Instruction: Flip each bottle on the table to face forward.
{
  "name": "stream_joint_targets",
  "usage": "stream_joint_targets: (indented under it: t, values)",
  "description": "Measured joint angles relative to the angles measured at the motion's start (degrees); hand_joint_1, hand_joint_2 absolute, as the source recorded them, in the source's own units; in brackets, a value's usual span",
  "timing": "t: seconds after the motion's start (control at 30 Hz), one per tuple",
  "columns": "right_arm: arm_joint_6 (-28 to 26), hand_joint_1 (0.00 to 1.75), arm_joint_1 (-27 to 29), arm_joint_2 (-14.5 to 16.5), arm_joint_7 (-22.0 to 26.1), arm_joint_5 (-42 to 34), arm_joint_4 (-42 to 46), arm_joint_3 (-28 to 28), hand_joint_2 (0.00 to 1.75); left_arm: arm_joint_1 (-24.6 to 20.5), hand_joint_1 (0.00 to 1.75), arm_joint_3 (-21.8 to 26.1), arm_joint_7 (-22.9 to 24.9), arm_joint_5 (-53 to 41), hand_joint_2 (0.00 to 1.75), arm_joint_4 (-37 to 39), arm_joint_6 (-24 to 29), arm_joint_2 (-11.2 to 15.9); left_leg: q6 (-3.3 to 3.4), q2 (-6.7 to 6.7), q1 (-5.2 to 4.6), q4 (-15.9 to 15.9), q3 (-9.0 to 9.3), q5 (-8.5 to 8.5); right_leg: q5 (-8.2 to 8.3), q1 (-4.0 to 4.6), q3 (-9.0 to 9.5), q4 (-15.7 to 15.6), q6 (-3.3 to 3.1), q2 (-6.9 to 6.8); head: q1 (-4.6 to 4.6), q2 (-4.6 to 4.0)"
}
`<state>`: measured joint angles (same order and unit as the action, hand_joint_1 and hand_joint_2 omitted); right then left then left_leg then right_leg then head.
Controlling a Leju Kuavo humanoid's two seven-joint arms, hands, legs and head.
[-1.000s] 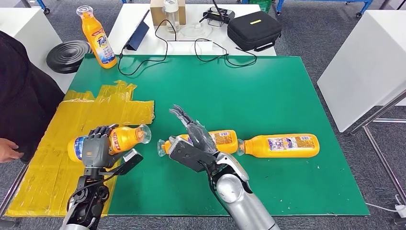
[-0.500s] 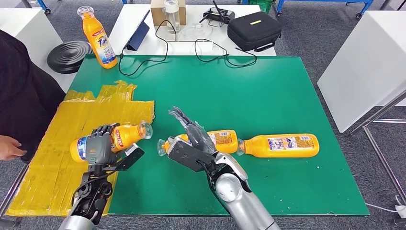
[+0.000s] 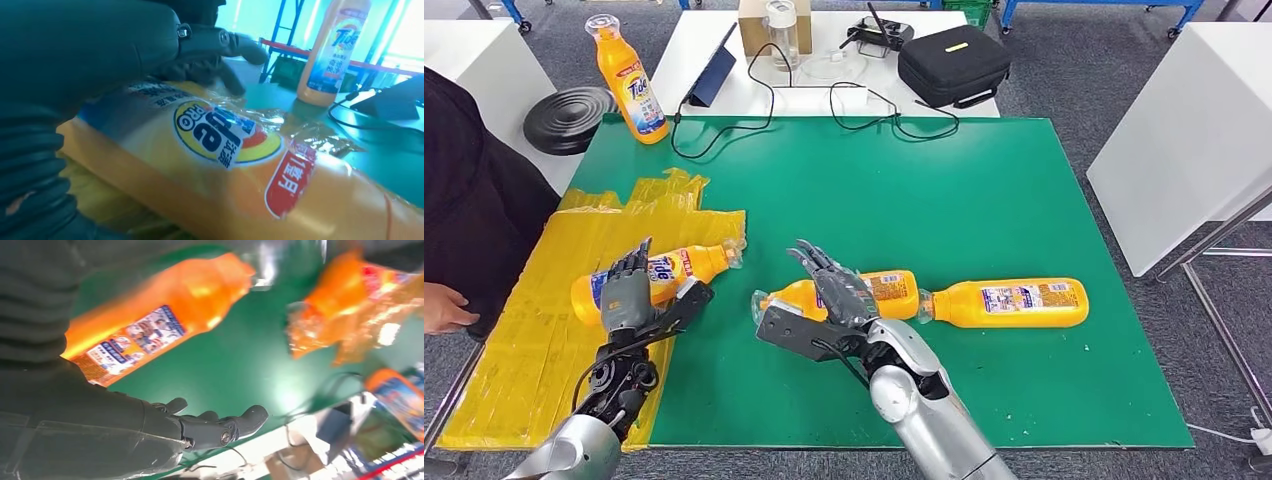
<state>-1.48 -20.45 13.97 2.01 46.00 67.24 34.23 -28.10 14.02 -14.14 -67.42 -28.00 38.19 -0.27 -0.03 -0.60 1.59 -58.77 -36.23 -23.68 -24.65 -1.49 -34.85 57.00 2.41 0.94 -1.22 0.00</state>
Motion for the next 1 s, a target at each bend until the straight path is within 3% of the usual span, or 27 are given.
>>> stream_joint_targets:
  t: [0.3,0.53,0.63,0.8,1.0]
  values:
    - [-0.1,0.00,-0.9,-1.3,-1.6,5.0,-6.1,0.3,1.75,1.7,0.00,-3.2,-4.7,6.2,0.00,-0.9,-0.7,0.7,0.00,-0.02,-0.01,0.0,-0.03,-0.01,0.00,-0.01,0.00,0.0,0.00,-0.02,-0.01,0.00]
    - [0.1,0.00,-2.2,-2.2,-2.3,6.4,-9.7,0.2,1.75,4.3,0.00,-6.1,-5.8,9.5,0.00,-4.4,-1.5,0.8,0.00,-0.02,-0.01,0.0,-0.03,0.00,0.00,-0.01,0.00,0.0,0.00,-0.02,0.00,0.00]
    - [0.2,0.00,-2.4,-2.4,-2.8,7.8,-10.5,0.2,1.75,5.6,0.00,-6.9,-9.0,15.7,0.00,-6.7,-3.4,0.7,0.00,-0.01,-0.01,0.0,-0.03,0.00,0.00,-0.01,-0.01,0.0,0.00,-0.01,0.00,0.00]
    - [0.7,0.00,-2.6,-3.4,-3.7,10.4,-11.2,0.3,1.75,12.8,0.00,-8.0,-16.7,35.2,0.00,-21.2,-12.2,0.4,-0.01,0.03,-0.01,0.0,-0.05,-0.02,-0.02,-0.01,-0.10,0.0,-0.01,0.01,-0.01,0.00]
    - [0.0,0.00,-2.6,-6.5,-6.3,13.3,-9.7,0.1,1.75,22.1,0.00,-9.4,-17.5,45.6,0.00,-42.8,-19.5,-0.1,0.00,-0.01,-0.02,0.0,-0.10,-0.04,-0.04,-0.02,-0.12,0.0,-0.02,-0.02,0.01,0.00]
